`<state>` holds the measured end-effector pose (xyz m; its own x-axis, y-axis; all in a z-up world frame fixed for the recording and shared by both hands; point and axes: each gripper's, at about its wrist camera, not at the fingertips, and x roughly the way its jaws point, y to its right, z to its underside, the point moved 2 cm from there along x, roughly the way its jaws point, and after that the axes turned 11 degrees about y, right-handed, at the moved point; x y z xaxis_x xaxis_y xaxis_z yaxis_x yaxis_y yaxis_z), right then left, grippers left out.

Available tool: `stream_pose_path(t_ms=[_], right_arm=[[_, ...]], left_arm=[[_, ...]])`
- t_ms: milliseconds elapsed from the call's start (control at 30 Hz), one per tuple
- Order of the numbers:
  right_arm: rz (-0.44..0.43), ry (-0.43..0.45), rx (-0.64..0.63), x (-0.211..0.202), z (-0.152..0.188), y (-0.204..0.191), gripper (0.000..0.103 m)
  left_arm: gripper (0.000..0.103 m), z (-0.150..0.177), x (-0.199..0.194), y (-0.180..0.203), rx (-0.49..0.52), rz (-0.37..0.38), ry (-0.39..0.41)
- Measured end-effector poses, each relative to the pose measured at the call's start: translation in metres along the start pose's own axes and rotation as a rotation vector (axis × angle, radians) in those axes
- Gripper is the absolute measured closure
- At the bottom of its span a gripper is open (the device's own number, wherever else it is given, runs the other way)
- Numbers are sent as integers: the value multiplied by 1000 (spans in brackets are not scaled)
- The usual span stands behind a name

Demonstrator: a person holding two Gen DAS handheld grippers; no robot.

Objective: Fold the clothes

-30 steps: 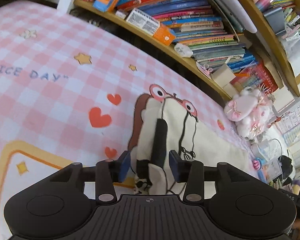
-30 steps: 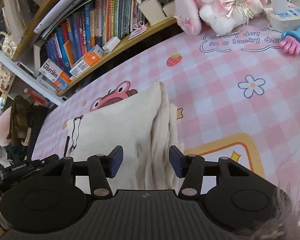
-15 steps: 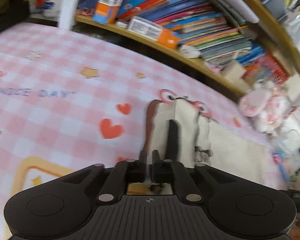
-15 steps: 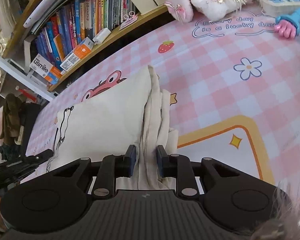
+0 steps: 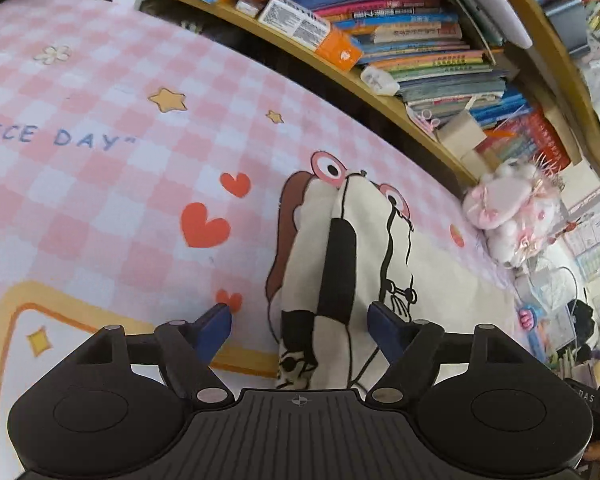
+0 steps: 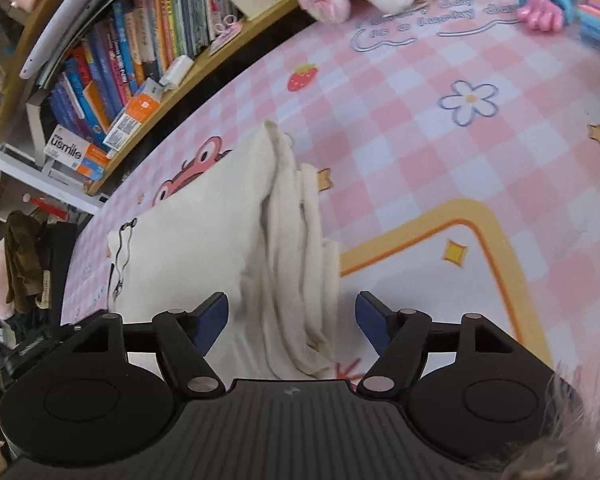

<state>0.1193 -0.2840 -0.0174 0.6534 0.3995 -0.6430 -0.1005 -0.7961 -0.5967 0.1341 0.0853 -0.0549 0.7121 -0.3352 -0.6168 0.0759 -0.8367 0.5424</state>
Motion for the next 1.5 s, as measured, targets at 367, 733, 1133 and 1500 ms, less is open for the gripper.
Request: stream_pose_path(t_ms=[367,733,1133,1500], right_arm=[[1,135,-414,-11,15,-54,83],[21,30,-103,1,5,-9,60],[8,57,-431,-19,20,-58,82],[38,-33,-195,-35,30,-9,65]], left_arm=[[86,14,-22,35,94,46,62],[63,11,-1,1,-85,51,-43],[84,22,-18,32,51,63,-49],[74,42,-23,20,-24,59,-123]])
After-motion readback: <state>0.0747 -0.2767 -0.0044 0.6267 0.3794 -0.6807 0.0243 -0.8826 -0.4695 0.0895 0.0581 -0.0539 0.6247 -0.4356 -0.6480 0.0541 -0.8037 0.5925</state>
